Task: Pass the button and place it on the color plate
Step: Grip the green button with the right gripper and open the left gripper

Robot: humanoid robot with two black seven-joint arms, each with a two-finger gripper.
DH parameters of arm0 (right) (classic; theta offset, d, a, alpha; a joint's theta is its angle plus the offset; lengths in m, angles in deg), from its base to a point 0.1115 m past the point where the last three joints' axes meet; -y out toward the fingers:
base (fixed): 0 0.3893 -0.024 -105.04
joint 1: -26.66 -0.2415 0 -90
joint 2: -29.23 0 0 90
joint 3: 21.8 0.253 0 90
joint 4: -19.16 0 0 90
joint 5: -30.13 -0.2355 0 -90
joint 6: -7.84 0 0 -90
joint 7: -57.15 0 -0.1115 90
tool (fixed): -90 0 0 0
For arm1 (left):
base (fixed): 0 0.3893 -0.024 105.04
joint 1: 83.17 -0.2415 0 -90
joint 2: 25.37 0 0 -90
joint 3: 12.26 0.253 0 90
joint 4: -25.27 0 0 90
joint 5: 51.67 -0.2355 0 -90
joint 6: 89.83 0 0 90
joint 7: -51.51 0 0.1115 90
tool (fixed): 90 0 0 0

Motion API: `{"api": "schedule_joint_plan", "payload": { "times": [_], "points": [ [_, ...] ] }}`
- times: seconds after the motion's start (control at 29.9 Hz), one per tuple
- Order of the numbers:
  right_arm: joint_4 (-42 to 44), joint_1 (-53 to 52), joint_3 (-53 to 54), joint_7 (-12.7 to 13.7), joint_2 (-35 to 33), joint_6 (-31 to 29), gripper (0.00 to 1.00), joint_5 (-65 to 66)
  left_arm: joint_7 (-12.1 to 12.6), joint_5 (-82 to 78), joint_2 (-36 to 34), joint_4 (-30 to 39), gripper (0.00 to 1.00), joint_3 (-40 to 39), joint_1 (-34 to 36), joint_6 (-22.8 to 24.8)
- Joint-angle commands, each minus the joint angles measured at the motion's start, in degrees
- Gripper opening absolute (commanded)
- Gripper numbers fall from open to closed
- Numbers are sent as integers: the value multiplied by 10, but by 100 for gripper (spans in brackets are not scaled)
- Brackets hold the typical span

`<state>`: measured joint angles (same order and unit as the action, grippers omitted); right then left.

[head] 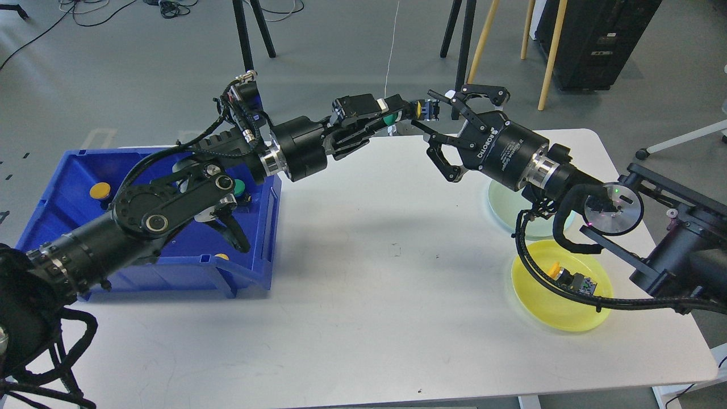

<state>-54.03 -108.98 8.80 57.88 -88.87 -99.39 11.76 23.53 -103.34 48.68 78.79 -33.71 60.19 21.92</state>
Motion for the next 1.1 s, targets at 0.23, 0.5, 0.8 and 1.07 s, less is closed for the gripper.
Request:
{"api": "schedule_joint_plan", "payload": {
  "times": [0.23, 0.5, 0.8, 1.07],
  "points": [
    [-3, 1, -5, 1, -1, 1, 1, 3, 0, 2, -2, 1, 21, -2, 1, 1],
    [-5, 2, -6, 1, -3, 1, 1, 3, 0, 3, -3, 2, 16, -2, 1, 1],
    [-3, 3, -6, 1, -1, 1, 14, 3, 0, 2, -5, 4, 8, 0, 1, 4],
    [-4, 3, -3, 1, -1, 2, 28, 3, 0, 2, -6, 4, 8, 2, 1, 4]
  ]
}}
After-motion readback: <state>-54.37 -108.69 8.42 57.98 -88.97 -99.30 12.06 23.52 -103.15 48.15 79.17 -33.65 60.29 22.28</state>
